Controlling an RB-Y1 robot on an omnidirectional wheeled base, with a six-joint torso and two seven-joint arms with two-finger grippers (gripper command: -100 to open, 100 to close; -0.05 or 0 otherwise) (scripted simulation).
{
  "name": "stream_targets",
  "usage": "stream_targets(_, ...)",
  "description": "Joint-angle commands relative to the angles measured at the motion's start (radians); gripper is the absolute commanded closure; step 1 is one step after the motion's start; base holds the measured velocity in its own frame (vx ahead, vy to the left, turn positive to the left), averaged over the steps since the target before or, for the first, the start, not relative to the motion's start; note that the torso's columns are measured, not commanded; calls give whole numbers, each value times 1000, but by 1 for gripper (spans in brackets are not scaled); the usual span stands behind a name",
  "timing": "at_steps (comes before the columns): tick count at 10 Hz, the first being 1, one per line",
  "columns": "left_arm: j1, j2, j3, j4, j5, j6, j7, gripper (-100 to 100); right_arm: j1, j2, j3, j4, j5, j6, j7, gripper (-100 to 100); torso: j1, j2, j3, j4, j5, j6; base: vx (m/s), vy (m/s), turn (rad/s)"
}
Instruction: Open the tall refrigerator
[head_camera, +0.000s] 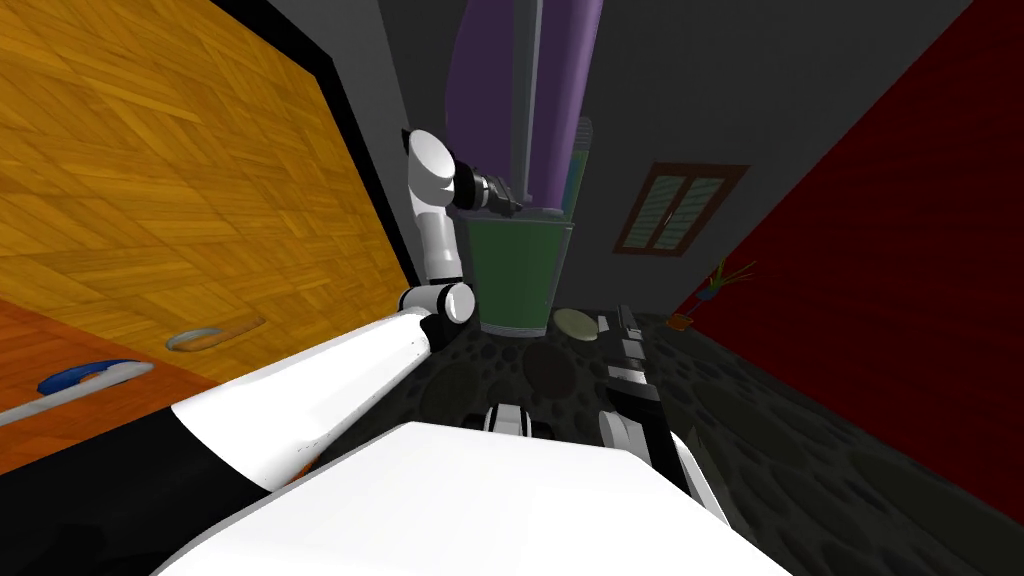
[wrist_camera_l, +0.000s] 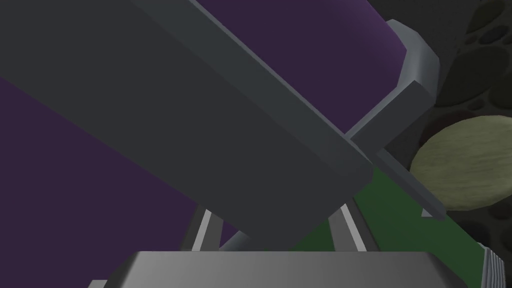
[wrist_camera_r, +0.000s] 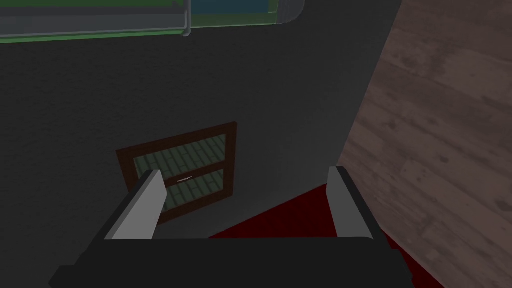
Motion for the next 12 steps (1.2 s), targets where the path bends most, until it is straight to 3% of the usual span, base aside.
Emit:
stream_targets(1,-18,-14,30,-30,60,49,-13,100,0,0,0,0,0,0,0,0,2,-1,-1,0,1,-1,-26,320,-23)
stream_targets(2,-23,-23,43,-45,86,75,-18,100,0,0,0,0,0,0,0,0,6,-1,-1,1,2,-1,-21,274,-34)
stream_targets(3,-23,-23,43,-45,86,75,-18,100,0,0,0,0,0,0,0,0,3,-1,-2,2,2,-2,-19,219,-1)
stream_targets(5,-33,-41,67,-75,138,128,-26,100,0,0,0,0,0,0,0,0,3,-2,-3,2,1,-1,-37,294,-18)
stream_targets(6,-33,-41,67,-75,138,128,-26,100,0,0,0,0,0,0,0,0,5,1,-1,2,2,-1,-49,228,-14)
stream_targets(8,-43,-59,92,-105,191,181,-35,100,0,0,0,0,0,0,0,0,0,3,0,5,0,0,-26,256,-6)
stream_targets(9,-50,-43,59,-53,139,133,-18,-100,0,0,0,0,0,0,0,0,0,3,0,5,0,0,-34,229,-272)
stream_targets(10,-50,-43,59,-23,139,119,-18,-100,0,0,0,0,0,0,0,0,-5,3,1,0,-2,2,-50,119,-223)
stream_targets(11,-81,-21,38,3,106,90,-6,-100,0,0,0,0,0,0,0,0,-11,-2,-1,-4,-4,2,-67,104,-290)
stream_targets(12,-81,-21,38,31,106,66,-6,-100,0,0,0,0,0,0,0,0,-13,-3,-3,-1,-6,4,-61,98,-186)
